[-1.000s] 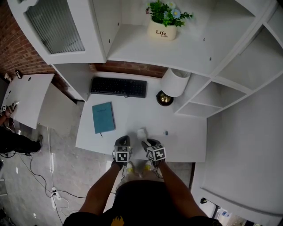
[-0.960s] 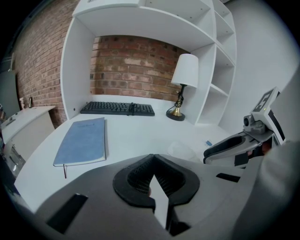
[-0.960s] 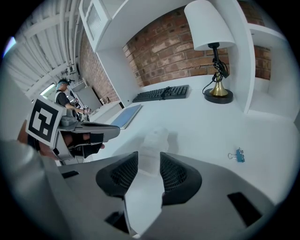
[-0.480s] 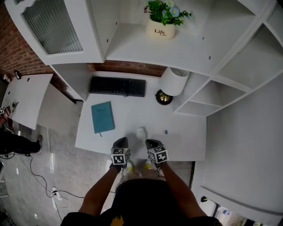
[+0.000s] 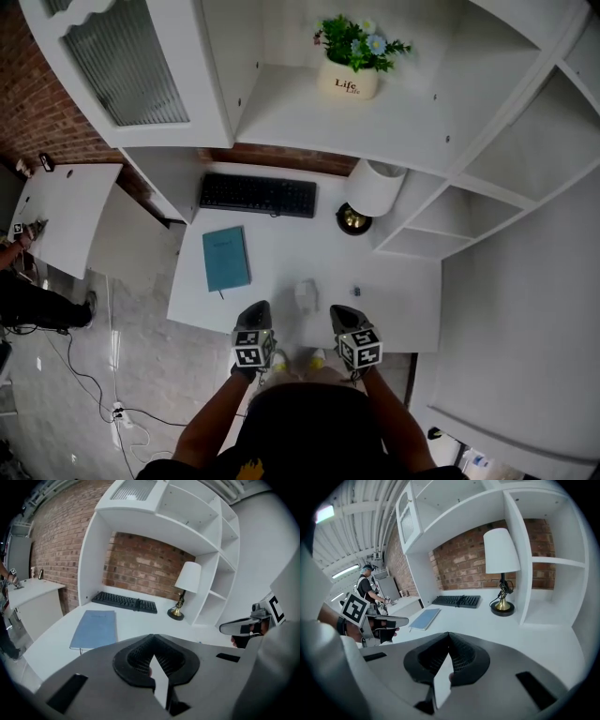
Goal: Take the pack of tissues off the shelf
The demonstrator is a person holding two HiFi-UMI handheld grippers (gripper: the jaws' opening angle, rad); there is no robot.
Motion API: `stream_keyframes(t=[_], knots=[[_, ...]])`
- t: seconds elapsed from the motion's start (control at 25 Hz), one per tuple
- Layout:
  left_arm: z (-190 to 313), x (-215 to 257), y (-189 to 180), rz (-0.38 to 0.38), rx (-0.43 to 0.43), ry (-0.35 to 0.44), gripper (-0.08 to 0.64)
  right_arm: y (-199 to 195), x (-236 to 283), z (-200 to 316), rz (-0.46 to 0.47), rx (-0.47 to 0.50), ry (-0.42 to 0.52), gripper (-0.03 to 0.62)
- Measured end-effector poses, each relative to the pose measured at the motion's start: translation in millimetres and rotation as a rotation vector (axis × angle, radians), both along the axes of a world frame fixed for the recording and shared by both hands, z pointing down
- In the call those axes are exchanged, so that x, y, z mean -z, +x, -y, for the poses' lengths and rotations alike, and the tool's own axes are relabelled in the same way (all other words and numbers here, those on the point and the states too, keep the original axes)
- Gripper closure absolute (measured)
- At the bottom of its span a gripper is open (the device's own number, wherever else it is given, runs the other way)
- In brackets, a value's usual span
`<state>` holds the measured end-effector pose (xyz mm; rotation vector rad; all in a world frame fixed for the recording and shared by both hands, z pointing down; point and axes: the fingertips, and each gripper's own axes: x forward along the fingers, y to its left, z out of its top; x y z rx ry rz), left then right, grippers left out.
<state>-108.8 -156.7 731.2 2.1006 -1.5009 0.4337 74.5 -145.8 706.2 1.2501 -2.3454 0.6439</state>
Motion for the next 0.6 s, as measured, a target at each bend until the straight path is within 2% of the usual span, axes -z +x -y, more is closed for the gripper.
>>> stream_keyframes(t=[0.2,0.32,0.44,0.6], knots=[[9.9,47.8,-7.3,-0.001,0.013,0.099,0.543,18.8,50.3,4.0,0.025,-0.040,0.090,0.591],[15.0,68.4,-13.9,0.028,-0.004,0.150,0.543,30.2,65.6,3.1,0.025,-0.056,0.124,0.591],[18.0,80.9,-20.0,0.056,-0.020,0.170,0.543,36.7,73.6,-0.1,0.022,-0.064,0.132,0.591],[20.4,95.5,-28.5,0.044,-0.006,0.186,0.543,42.4,83.2,-1.5,0.029,-0.076,0.144,0.591]])
